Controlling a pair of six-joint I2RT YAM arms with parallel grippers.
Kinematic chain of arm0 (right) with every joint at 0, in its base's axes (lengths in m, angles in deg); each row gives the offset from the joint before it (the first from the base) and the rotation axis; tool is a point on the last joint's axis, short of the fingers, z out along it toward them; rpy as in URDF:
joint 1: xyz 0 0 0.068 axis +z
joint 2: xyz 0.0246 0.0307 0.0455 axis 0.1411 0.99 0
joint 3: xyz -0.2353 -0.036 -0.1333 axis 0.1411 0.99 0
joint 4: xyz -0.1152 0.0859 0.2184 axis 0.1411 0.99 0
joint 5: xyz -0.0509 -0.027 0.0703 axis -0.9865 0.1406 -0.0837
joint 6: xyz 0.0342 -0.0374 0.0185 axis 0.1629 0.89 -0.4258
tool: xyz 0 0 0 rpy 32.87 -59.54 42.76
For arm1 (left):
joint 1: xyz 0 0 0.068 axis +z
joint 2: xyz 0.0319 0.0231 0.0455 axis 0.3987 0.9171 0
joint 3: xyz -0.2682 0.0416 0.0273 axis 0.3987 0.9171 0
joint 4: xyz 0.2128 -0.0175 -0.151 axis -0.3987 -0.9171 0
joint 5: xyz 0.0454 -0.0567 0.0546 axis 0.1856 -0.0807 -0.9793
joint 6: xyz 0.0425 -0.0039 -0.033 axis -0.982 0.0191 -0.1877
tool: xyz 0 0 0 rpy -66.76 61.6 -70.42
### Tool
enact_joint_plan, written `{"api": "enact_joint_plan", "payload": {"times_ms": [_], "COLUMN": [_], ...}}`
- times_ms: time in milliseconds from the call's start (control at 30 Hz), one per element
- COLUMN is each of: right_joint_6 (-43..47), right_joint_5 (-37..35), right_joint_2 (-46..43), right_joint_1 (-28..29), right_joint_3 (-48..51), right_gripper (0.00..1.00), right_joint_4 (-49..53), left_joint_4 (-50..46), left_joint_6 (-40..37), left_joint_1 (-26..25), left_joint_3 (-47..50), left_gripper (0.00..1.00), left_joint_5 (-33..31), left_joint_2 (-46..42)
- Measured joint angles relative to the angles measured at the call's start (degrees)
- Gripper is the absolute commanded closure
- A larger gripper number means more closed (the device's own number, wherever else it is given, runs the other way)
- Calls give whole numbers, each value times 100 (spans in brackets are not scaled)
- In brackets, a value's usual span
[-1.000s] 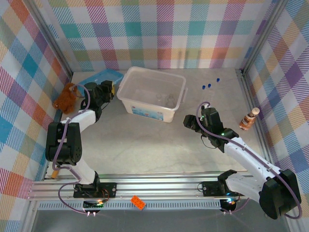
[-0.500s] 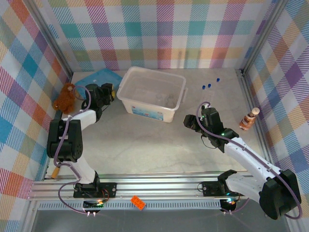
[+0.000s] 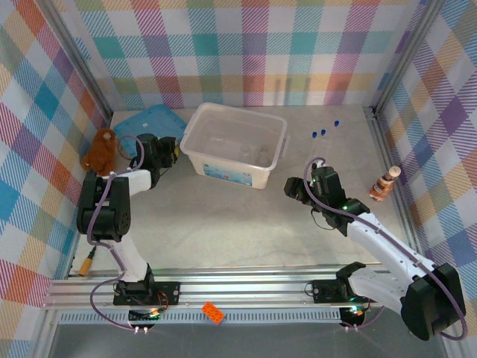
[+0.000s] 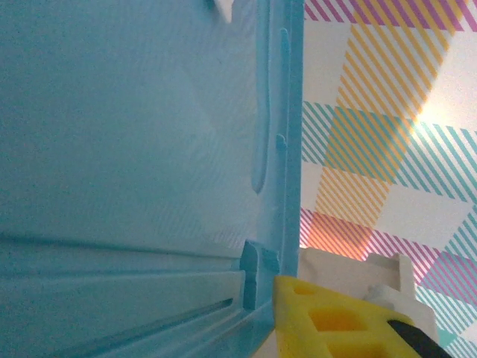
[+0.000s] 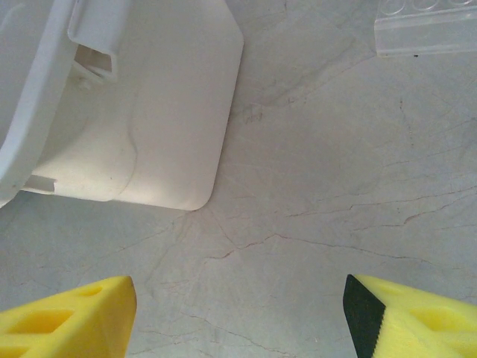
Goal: Organize the chemistry lab equipment
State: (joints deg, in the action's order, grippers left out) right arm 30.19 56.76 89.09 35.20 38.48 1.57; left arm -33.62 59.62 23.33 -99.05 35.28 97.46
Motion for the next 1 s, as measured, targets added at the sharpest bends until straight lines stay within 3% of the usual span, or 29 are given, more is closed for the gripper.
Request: {"api": "enact_joint_plan", "payload": {"times_ms": [333, 567, 1000], "right_joint_6": [0, 0, 0], "right_joint_5": [4, 4, 4], "right_joint_2": [7, 114, 120], "right_joint_1": [0, 0, 0], "right_joint_3": [0, 0, 0], "right_gripper": [25, 25, 25], "right_joint_4": [-4, -7, -7], "left_joint_4": [179, 402, 293], "left_joint_6": [-118, -70, -7], "left_joint_1": [131, 155, 131], "left_joint_3": [-2, -59, -116], "left_gripper": [59, 74, 89], "left_joint_5": [-291, -358, -354], "left_joint_2": [28, 81, 57]}}
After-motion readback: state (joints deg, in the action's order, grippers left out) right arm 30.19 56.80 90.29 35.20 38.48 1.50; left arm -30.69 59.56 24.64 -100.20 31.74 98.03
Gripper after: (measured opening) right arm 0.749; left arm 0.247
